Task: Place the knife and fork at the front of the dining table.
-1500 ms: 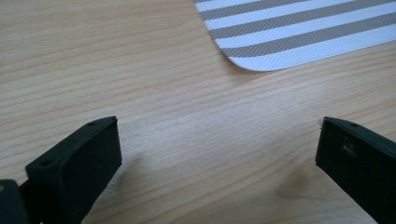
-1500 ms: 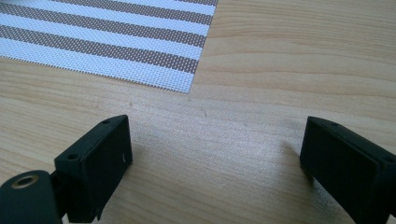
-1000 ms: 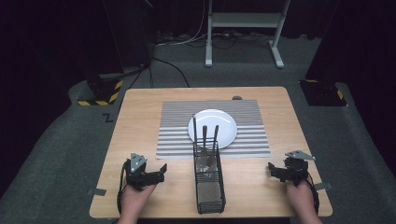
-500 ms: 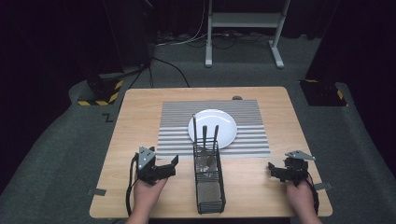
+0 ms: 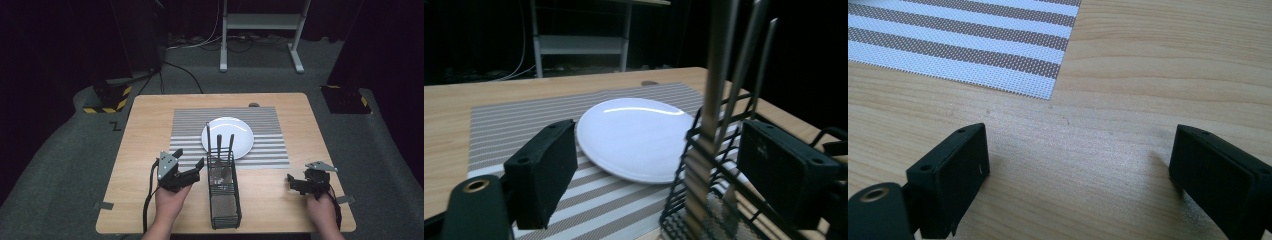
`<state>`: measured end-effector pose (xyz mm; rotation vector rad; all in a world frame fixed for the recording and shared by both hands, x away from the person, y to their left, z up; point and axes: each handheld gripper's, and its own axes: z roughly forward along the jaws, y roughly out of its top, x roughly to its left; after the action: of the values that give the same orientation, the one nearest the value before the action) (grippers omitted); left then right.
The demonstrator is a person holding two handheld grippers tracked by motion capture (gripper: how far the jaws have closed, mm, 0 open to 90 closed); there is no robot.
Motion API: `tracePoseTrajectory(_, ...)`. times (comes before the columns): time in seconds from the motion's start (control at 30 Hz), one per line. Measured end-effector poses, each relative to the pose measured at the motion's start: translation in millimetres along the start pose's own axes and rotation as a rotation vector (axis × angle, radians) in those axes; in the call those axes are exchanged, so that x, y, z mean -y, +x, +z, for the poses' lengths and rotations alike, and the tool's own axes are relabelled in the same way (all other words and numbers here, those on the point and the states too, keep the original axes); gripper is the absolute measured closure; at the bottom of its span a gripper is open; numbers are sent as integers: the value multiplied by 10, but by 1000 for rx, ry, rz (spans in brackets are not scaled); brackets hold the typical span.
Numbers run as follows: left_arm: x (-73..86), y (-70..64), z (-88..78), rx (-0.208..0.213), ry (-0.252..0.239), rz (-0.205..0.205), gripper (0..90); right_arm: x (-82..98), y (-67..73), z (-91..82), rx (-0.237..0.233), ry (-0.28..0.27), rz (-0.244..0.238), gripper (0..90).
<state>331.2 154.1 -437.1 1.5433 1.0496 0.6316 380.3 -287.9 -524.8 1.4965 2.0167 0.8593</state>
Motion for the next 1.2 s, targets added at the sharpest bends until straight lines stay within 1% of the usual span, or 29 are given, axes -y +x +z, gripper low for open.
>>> tracePoseTrajectory(0.07, -20, -20, 9, 6, -9, 2, 229, 0, 0, 0, 0, 0, 0, 90)
tracePoseTrajectory(0.1, -52, -62, 38, 21, -26, -3, 254, 1, 1, -1, 1, 0, -1, 90)
tracePoseTrajectory(0.13, -65, -88, 58, 29, -29, 0, 268, 1, 2, -1, 1, 0, 1, 90)
tracePoseTrajectory(0.17, -78, -112, 81, 37, -35, 13, 294, 1, 1, -1, 1, 0, 0, 91)
tracePoseTrajectory(0.23, -92, -169, 127, 50, -46, 26, 347, 1, 1, -1, 1, 0, 0, 90)
tracePoseTrajectory(0.3, -96, -222, 181, 51, -44, 43, 409, 1, 1, -1, 1, 0, 0, 90)
tracePoseTrajectory(0.37, -99, -259, 234, 53, -46, 49, 475, 1, 1, -1, 1, 0, 0, 90)
tracePoseTrajectory(0.43, -104, -294, 261, 43, -62, 62, 531, 1, 1, -1, 0, 0, 1, 90)
tracePoseTrajectory(0.47, -104, -307, 267, 32, -70, 62, 561, 1, 1, -1, 0, 0, 1, 90)
tracePoseTrajectory(0.5, -104, -307, 267, 32, -70, 62, 586, 1, 1, -1, 0, 0, 1, 90)
tracePoseTrajectory(0.53, -109, -316, 280, 26, -75, 49, 586, 1, 1, -1, 0, 0, 1, 90)
tracePoseTrajectory(0.57, -114, -323, 289, 13, -75, 46, 629, 1, 0, -1, 1, 0, 0, 90)
tracePoseTrajectory(0.63, -119, -321, 292, -6, -82, 41, 666, 1, 0, -1, 1, 0, -1, 90)
tracePoseTrajectory(0.7, -118, -307, 303, -10, -84, 22, 689, 1, 1, -1, 0, 0, 1, 90)
tracePoseTrajectory(0.73, -116, -305, 311, -7, -80, 19, 698, 1, 1, -1, 1, 0, 0, 90)
tracePoseTrajectory(0.8, -107, -312, 333, -6, -69, 16, 717, 1, 2, -1, 1, 0, 1, 90)
tracePoseTrajectory(0.9, -94, -324, 348, -14, -75, 18, 781, 1, 1, -1, 1, 0, -1, 91)
tracePoseTrajectory(0.93, -91, -328, 354, -11, -77, 24, 797, 1, 1, -1, 1, 0, -1, 90)
tracePoseTrajectory(1.07, -89, -350, 369, -13, -79, 37, 801, 1, -2, -1, 1, -1, -4, 91)
tracePoseTrajectory(1.2, -90, -347, 380, -3, -79, 41, 805, 1, 0, -1, 1, 0, -1, 91)
